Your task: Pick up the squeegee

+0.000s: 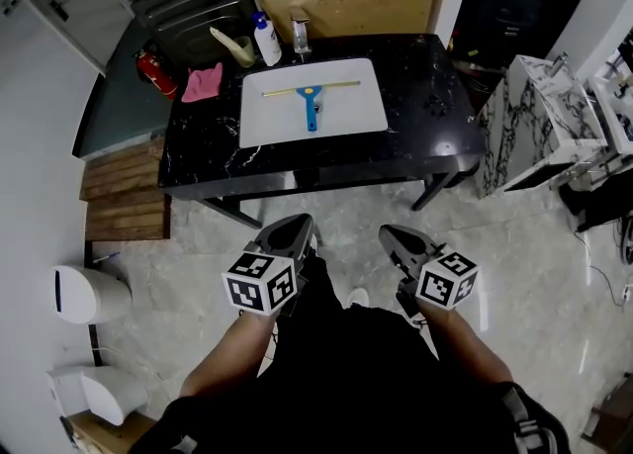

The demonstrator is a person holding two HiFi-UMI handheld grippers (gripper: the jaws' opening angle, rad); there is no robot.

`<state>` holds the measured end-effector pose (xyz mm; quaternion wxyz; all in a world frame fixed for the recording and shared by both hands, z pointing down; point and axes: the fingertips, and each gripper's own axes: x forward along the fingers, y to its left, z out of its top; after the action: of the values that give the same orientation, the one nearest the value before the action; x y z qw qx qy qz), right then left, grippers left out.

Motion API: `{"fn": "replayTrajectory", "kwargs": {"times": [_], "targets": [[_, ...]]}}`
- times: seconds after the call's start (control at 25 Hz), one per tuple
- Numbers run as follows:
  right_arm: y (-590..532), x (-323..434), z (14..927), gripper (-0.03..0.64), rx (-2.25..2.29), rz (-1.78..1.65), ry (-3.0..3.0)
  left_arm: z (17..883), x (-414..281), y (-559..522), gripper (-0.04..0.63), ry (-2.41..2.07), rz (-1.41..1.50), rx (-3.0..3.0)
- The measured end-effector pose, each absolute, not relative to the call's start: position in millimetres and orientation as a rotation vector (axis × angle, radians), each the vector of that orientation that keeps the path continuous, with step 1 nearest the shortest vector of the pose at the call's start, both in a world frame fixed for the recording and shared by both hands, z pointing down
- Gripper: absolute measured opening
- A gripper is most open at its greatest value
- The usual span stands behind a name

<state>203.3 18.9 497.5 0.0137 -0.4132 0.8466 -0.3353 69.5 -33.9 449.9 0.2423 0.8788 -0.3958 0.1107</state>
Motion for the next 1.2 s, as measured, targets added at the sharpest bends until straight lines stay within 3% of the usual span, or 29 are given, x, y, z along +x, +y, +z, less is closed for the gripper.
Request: {"fn": "replayTrajectory", "kwargs": {"times": [1.2], "targets": [[-227.0,127.0,453.0,0.008,-1.428,-0.916,2.724,434.2,6.8,-269.6,0.017,-0.975,0.262,2.519]]}}
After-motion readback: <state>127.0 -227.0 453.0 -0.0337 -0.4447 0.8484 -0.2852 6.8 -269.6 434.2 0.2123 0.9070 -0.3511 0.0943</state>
